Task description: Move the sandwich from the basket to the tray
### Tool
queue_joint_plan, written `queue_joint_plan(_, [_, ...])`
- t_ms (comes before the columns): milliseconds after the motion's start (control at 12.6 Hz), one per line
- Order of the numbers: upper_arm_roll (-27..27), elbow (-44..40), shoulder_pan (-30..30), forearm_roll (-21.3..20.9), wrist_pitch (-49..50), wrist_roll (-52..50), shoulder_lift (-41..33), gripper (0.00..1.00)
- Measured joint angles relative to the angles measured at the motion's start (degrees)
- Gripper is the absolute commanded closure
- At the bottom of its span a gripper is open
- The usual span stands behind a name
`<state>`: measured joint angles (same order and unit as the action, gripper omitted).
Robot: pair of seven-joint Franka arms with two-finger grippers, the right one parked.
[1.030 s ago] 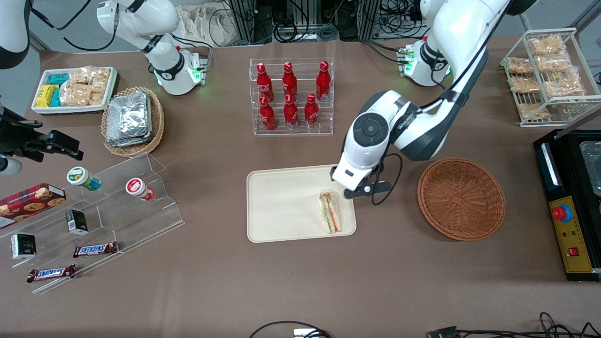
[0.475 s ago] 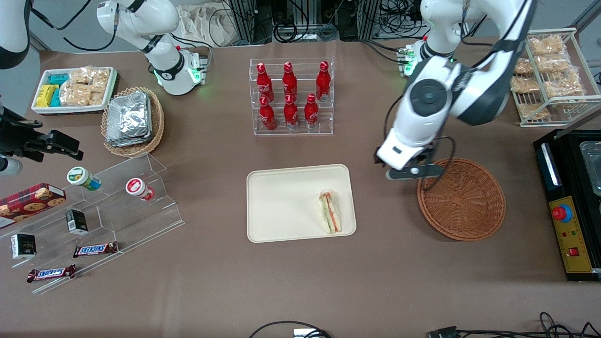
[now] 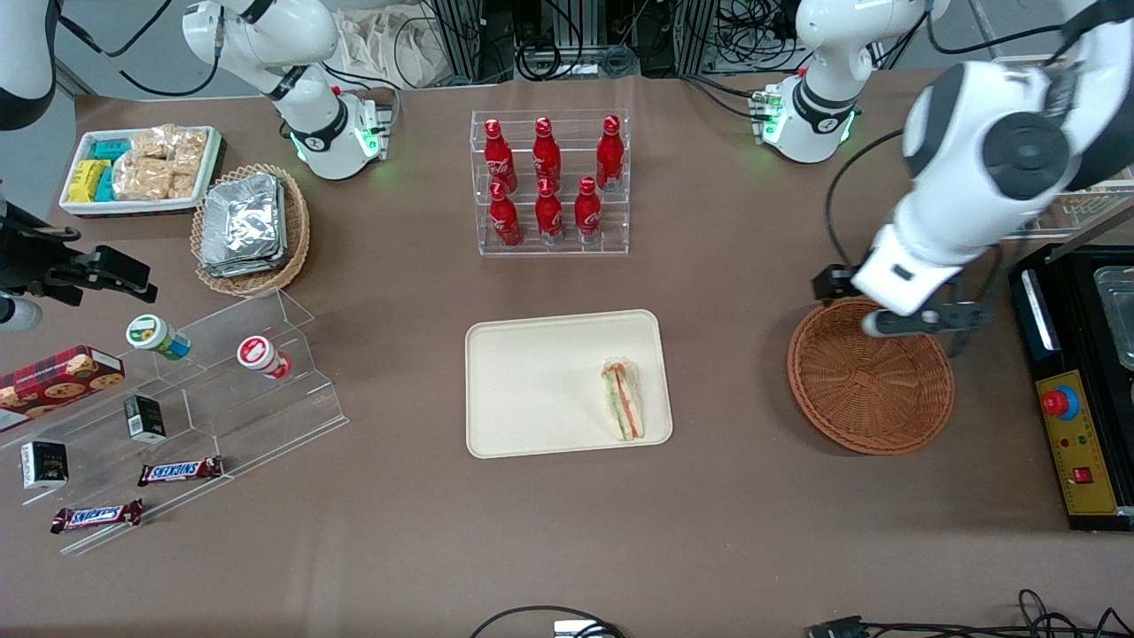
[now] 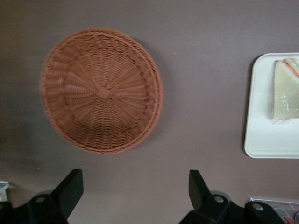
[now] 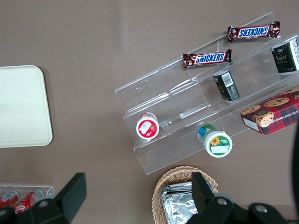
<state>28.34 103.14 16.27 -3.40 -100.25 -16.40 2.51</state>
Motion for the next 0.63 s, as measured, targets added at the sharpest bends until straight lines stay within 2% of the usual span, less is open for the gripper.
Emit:
queue_joint_plan(238, [-0.1,-3.6,5.2,0.1,1.3,4.0,1.0,0.0])
queue_joint_plan(634, [-0.1,-8.2,7.0,0.1,1.9,6.6,4.7,0.0])
